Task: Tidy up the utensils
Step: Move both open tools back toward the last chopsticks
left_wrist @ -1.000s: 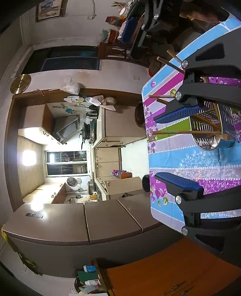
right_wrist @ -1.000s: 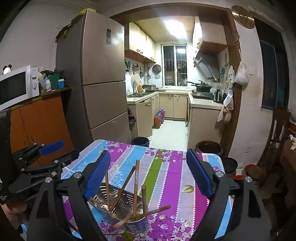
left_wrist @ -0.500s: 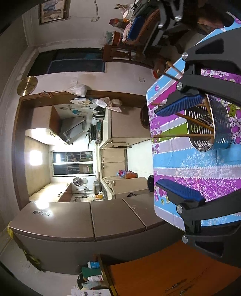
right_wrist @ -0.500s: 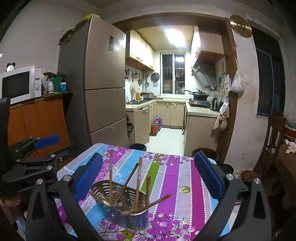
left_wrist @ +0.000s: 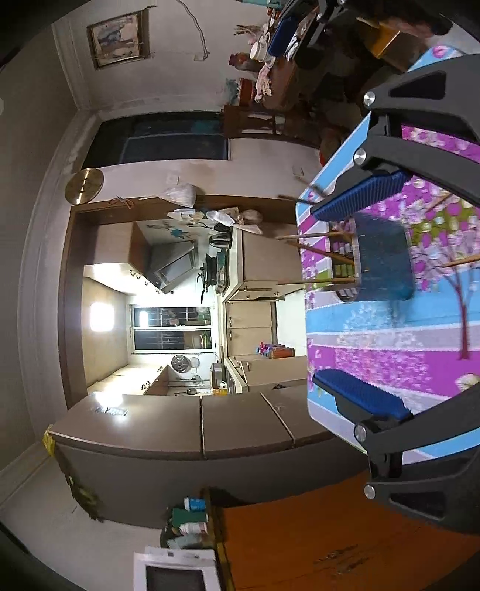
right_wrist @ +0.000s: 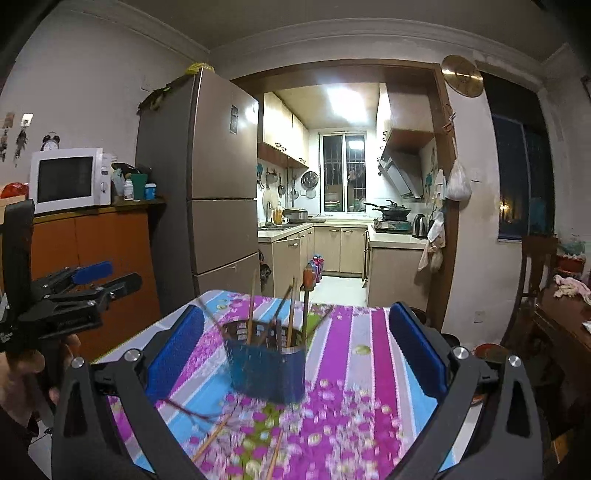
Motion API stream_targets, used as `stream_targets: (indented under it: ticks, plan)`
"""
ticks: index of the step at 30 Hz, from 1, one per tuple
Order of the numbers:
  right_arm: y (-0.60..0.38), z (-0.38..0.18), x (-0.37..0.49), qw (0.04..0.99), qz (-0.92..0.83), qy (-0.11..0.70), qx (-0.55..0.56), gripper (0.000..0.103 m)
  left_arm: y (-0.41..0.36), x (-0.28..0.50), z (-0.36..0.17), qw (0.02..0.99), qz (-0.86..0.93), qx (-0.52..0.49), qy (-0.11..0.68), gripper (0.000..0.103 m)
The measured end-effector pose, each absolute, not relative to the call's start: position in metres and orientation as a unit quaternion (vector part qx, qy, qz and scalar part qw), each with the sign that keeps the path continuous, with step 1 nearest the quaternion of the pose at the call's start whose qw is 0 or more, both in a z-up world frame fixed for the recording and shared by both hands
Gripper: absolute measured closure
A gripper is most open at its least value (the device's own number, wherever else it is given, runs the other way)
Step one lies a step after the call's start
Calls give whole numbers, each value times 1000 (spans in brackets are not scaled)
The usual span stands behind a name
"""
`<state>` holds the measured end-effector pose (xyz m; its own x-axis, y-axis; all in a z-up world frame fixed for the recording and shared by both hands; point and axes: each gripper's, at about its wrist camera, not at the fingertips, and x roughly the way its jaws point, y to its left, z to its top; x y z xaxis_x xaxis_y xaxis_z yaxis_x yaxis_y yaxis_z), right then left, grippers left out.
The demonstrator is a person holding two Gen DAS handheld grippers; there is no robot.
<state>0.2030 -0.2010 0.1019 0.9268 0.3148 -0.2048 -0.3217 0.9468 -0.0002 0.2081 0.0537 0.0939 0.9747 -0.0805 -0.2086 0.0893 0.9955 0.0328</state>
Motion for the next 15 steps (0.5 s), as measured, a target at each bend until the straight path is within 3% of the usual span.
stream_targets:
  ticks: [9,11,15]
  plan:
    - [-202,5,129,973,172,150,-19,7,58,137,5,990,-45,24,131,17]
    - [-197,-21,117,970,177,167,-22,20,58,129,-22,987,-52,23,147,17]
    - [-191,-58,109,962,180,202,-18,32,54,123,-66,981,-62,27,182,17]
